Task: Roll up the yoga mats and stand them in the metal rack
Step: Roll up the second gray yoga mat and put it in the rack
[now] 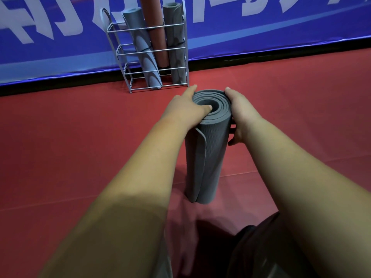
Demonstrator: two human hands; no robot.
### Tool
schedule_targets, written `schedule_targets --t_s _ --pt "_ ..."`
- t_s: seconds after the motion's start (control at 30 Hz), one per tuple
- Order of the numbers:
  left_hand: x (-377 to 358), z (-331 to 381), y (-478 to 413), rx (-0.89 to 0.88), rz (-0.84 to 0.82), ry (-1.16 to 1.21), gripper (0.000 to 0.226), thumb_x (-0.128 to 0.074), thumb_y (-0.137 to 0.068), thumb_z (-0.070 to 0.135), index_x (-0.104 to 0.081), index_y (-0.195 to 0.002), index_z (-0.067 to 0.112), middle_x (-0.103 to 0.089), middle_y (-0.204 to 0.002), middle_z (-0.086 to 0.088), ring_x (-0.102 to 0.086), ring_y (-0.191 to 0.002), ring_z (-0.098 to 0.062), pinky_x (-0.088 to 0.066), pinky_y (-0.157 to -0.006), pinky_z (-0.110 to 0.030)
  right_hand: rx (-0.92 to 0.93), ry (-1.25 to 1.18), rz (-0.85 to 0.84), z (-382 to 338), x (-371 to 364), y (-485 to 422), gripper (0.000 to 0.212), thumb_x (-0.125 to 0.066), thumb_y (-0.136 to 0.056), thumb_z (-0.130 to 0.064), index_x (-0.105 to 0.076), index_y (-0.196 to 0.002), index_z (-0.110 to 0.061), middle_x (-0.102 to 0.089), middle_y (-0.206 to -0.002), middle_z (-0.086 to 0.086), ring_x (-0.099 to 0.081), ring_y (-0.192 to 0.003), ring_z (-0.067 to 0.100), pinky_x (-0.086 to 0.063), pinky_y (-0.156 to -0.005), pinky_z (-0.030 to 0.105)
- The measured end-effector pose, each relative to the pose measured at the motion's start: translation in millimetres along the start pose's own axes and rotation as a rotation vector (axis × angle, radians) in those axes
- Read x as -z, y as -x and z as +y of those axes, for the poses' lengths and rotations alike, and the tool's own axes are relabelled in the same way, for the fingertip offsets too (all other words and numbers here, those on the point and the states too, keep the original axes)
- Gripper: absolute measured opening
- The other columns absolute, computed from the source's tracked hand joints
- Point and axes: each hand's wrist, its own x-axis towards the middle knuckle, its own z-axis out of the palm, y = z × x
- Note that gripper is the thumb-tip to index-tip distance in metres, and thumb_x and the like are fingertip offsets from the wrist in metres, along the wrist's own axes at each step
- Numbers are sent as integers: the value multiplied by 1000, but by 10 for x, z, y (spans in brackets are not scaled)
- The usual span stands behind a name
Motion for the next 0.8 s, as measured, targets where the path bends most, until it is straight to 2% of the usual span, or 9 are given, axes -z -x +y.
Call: schedule_targets --t_s 0.13,0.2,0.3,0.4,0.5,0.57,0.63,0.7,0.8 --pt "5 -36 -34 38 70 -43 63 -71 -86 61 -54 -145 49 -69 -136 5 -65 -125 -25 -53 -107 -40 107 23 133 32 1 -41 83 -43 -77 -91 -71 -128 -32 -75 -123 4 -70 -106 34 -48 -100 57" --pt "12 -20 -28 57 115 -92 52 -66 -91 60 -56 -141 49 -70 -132 2 -65 -123 -29 -54 -105 -43 192 76 202 35 14 -101 93 -42 -70 -87 -69 -133 -24 -72 -131 7 -68 -117 36 -51 -105 58" --pt "-5 4 -36 71 135 -145 46 -62 -97 57 -55 -141 46 -68 -135 -3 -64 -125 -33 -53 -104 -44 308 178 243 -9 -34 -46 85 -44 -72 -68 -69 -128 -10 -72 -127 14 -67 -118 38 -52 -106 51" --pt "4 25 -15 36 108 -151 43 -63 -94 60 -56 -132 43 -71 -126 -2 -67 -117 -33 -55 -99 -43 394 266 218 -12 -118 41 68 -47 -77 -49 -71 -122 -4 -69 -110 15 -62 -97 30 -46 -87 38" --pt "62 10 -25 10 12 -124 52 -69 -89 60 -51 -134 43 -72 -120 -1 -69 -101 -30 -59 -85 -42 410 311 180 -3 -145 61 57 -53 -79 -39 -71 -121 -5 -73 -119 18 -66 -104 37 -44 -81 38" --pt "112 20 -2 27 -60 -70 68 -74 -87 54 -44 -146 41 -69 -122 -1 -67 -90 -23 -55 -71 -35 412 331 168 -6 -162 63 47 -58 -81 -36 -74 -115 -7 -75 -115 16 -69 -107 36 -45 -78 36" --pt "138 11 -4 42 -92 -41 94 -79 -83 51 -29 -162 42 -56 -146 -8 -67 -106 -26 -55 -82 -34 408 317 126 -36 -180 61 31 -59 -87 -30 -75 -105 -11 -75 -100 9 -70 -93 31 -45 -72 35" --pt "162 2 9 80 -98 -68 105 -80 -83 50 -16 -167 49 -28 -168 -15 -62 -125 -35 -53 -95 -38 368 218 72 -72 -184 73 17 -57 -92 -25 -71 -92 -16 -69 -85 3 -64 -75 23 -42 -67 32" --pt "180 6 19 61 -101 -78 105 -80 -86 48 -13 -166 55 -16 -172 -14 -58 -132 -35 -52 -101 -39 260 4 4 -74 -173 85 14 -56 -93 -20 -66 -86 -13 -66 -75 5 -60 -61 22 -42 -59 28"
